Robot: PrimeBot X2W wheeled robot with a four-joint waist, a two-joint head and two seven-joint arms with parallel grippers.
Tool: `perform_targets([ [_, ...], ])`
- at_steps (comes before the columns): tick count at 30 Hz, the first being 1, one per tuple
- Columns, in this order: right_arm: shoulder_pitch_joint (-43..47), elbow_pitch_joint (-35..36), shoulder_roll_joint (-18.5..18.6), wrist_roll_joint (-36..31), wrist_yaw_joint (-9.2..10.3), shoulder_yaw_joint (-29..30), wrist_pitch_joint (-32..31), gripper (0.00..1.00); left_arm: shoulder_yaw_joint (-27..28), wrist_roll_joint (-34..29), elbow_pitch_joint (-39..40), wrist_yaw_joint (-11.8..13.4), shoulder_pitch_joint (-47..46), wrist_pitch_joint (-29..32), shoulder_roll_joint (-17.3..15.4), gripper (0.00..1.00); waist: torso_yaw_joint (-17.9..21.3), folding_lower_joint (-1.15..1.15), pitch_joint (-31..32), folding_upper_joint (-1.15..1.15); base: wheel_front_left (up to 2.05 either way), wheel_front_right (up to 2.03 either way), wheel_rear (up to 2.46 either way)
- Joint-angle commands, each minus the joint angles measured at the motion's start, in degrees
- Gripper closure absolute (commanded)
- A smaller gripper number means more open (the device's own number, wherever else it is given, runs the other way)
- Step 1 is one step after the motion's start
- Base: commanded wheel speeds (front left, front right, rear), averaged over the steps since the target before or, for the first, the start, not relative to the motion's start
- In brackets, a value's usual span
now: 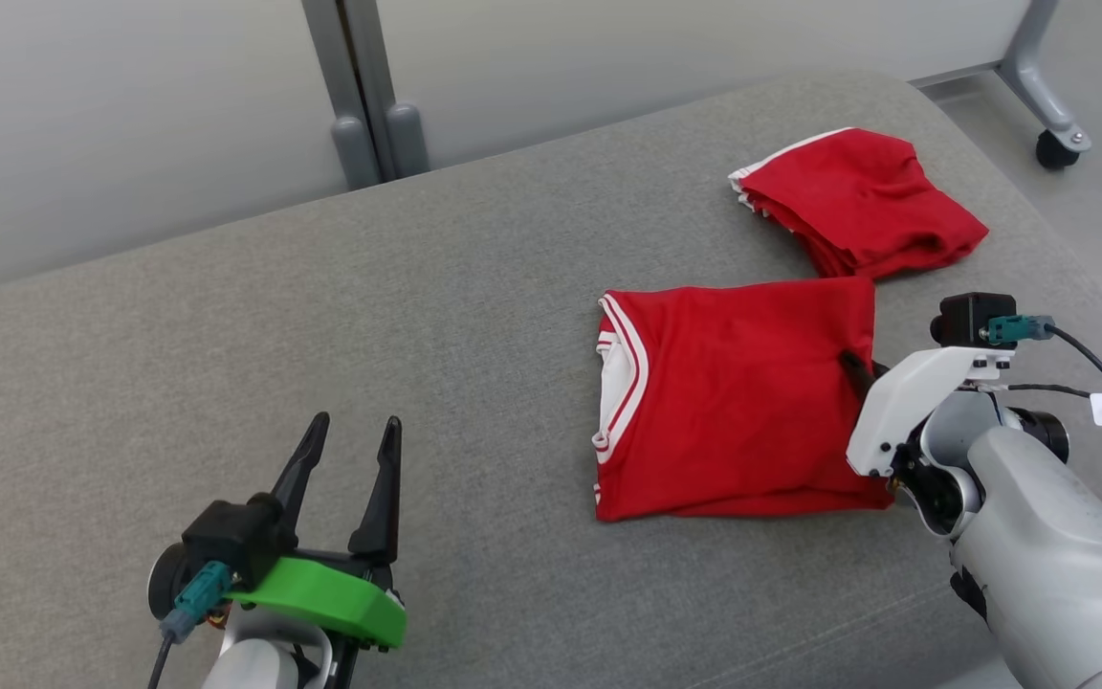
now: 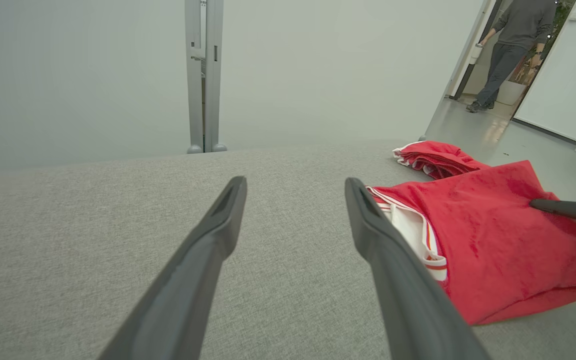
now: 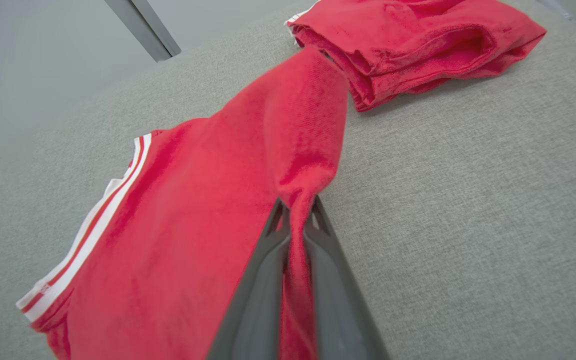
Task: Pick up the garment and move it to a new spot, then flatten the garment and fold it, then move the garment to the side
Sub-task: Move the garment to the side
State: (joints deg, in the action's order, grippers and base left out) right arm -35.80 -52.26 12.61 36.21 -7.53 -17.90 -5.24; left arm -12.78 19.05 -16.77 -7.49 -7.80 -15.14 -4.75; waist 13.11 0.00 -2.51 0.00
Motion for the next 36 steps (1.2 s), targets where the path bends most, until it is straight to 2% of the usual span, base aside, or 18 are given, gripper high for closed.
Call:
perform_targets([
  [1, 0.50, 0.76, 0.19, 0.75, 0.08, -0.10, 0.44, 1.00, 0.23, 0.37, 0.05, -0.03, -1.21, 0.05, -0.40, 0.00, 1.53, 0.00, -0.99, 0.00, 0.00, 0.00, 0.00],
  [10, -2.06, 5.41, 2.29, 0.74, 0.08, -1.39, -0.16, 1.00, 0.33, 0.40, 0.76, -0.03, -3.37, 0.05, -1.94, 0.00, -0.95, 0.00, -6.04, 0.00, 0.00, 0.00, 0.00],
  [18, -9.73, 8.79, 7.48, -2.26, 0.08, -4.35, -1.65, 1.00, -0.06, 0.57, 1.04, -0.03, -5.79, 0.05, -3.25, 0.00, -4.53, 0.00, -12.05, 0.00, 0.00, 0.00, 0.00],
  [24, -16.02, 10.06, 12.55, -3.17, 0.08, -5.32, -3.10, 1.00, -0.18, 0.50, 1.48, -0.03, -7.66, 0.06, -4.22, 0.00, -6.34, 0.00, -16.50, 0.00, 0.00, 0.00, 0.00],
  [36, -25.35, 9.89, 26.28, -4.40, 0.09, -4.82, -7.30, 1.00, -0.42, 0.53, 2.14, -0.03, -10.89, 0.05, -5.54, 0.00, -8.21, 0.00, -24.33, 0.00, 0.00, 0.00, 0.00],
])
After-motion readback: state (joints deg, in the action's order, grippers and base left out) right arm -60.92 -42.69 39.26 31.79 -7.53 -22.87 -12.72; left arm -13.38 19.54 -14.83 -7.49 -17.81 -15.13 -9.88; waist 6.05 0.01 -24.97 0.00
